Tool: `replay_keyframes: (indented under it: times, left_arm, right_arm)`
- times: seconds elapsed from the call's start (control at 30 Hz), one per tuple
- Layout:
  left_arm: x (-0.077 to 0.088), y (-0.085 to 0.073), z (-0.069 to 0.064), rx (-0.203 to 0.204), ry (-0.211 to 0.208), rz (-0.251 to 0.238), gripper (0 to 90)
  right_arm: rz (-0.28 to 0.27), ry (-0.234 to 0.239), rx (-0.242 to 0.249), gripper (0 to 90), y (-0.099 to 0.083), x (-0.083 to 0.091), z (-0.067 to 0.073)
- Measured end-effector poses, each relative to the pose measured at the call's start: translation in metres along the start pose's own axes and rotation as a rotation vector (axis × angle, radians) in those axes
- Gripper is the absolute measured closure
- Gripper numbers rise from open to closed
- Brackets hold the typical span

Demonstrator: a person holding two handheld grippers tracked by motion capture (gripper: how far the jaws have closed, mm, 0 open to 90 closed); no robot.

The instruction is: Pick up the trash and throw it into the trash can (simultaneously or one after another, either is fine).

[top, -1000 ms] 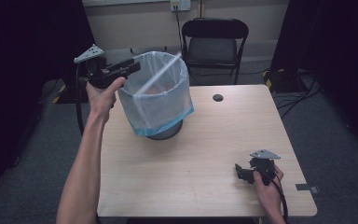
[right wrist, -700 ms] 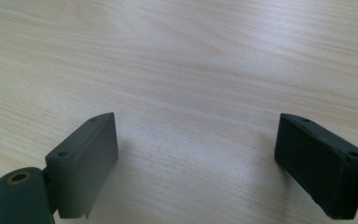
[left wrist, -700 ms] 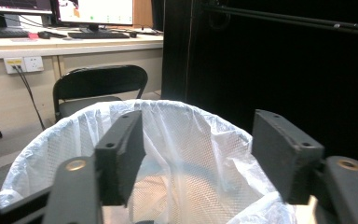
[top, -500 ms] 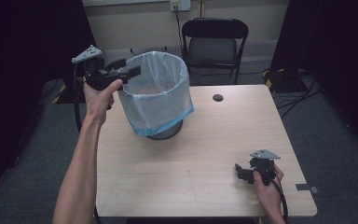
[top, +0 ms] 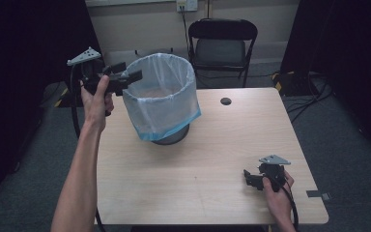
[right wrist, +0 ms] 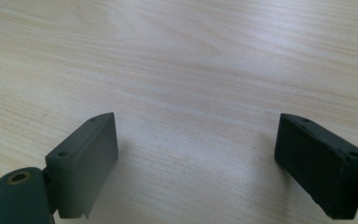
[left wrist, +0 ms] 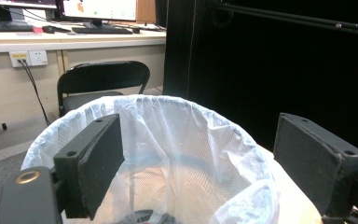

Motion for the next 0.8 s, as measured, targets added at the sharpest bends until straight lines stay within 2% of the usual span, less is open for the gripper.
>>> replay_keyframes:
  times: [0.03,0.07,0.37,0.5,0.67,0.8]
  left_arm:
    - [0.0,0.0,0.0,0.0,0.0,0.0,15.6]
    - [0.003,-0.001,-0.003,-0.02,-0.022,-0.013,15.6]
    - [0.01,-0.008,-0.009,-0.006,-0.042,-0.021,15.6]
    - [0.013,-0.01,-0.009,-0.003,-0.037,-0.024,15.6]
    - [0.023,-0.019,-0.01,-0.017,-0.006,0.014,16.0]
    - [0.032,-0.025,-0.01,-0.025,0.008,0.018,16.5]
  right_arm:
    - [0.0,0.0,0.0,12.5,0.0,0.0,0.0]
    - [0.0,0.0,0.0,12.5,0.0,0.0,0.0]
    - [0.0,0.0,0.0,12.5,0.0,0.0,0.0]
    - [0.0,0.0,0.0,12.5,0.0,0.0,0.0]
    - [0.001,0.0,0.0,12.5,0.0,0.0,0.0]
    - [0.0,0.0,0.001,12.4,0.0,0.0,0.0]
Point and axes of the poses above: each handheld gripper's, and its own axes: x roughly backward along the jaws, y roughly out of its top, z roughly to its left, the point moved 5 cm from there along -x, roughly forward along the jaws, and after that the axes turned 2 degrees about -z, right-handed, at the moved point
